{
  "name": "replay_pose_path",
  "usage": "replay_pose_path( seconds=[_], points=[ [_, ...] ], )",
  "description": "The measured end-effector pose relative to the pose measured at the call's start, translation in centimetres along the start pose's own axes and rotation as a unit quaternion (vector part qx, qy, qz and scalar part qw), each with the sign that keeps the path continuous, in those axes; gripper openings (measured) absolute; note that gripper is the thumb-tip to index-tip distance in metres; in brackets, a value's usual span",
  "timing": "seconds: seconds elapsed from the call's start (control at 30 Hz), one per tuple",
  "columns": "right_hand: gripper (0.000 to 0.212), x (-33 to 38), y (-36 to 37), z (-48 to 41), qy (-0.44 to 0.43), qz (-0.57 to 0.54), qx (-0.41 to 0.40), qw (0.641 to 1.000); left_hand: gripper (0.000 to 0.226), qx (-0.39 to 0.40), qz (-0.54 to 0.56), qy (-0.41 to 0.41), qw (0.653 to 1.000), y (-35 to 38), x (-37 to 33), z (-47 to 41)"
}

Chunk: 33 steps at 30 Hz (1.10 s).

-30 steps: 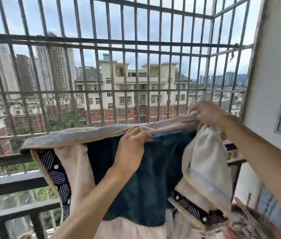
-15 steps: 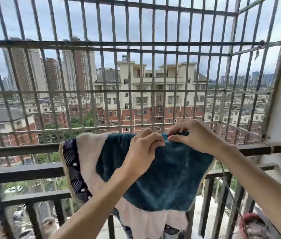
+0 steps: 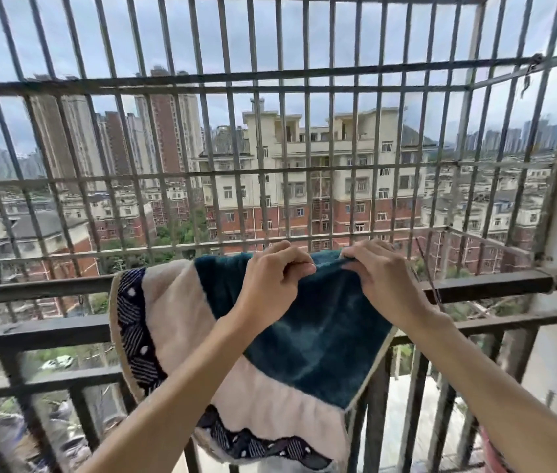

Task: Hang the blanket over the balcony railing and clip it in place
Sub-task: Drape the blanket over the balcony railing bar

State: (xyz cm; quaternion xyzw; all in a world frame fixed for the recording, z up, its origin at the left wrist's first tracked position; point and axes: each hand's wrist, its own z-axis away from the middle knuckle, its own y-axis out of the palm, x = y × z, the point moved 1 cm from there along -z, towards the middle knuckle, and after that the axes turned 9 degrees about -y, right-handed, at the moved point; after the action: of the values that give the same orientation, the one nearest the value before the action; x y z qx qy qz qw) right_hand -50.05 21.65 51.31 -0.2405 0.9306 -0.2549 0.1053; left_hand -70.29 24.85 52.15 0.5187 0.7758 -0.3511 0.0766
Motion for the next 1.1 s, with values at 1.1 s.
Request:
replay_pose_path(
  seconds=[1.1],
  points=[
    [0.029,13.9,12.5,34.3,0.144,-0.12,0.453,0.872,0.034,0.398,-0.081,-0.26,0.876,9.9,11.5,34.6]
  ],
)
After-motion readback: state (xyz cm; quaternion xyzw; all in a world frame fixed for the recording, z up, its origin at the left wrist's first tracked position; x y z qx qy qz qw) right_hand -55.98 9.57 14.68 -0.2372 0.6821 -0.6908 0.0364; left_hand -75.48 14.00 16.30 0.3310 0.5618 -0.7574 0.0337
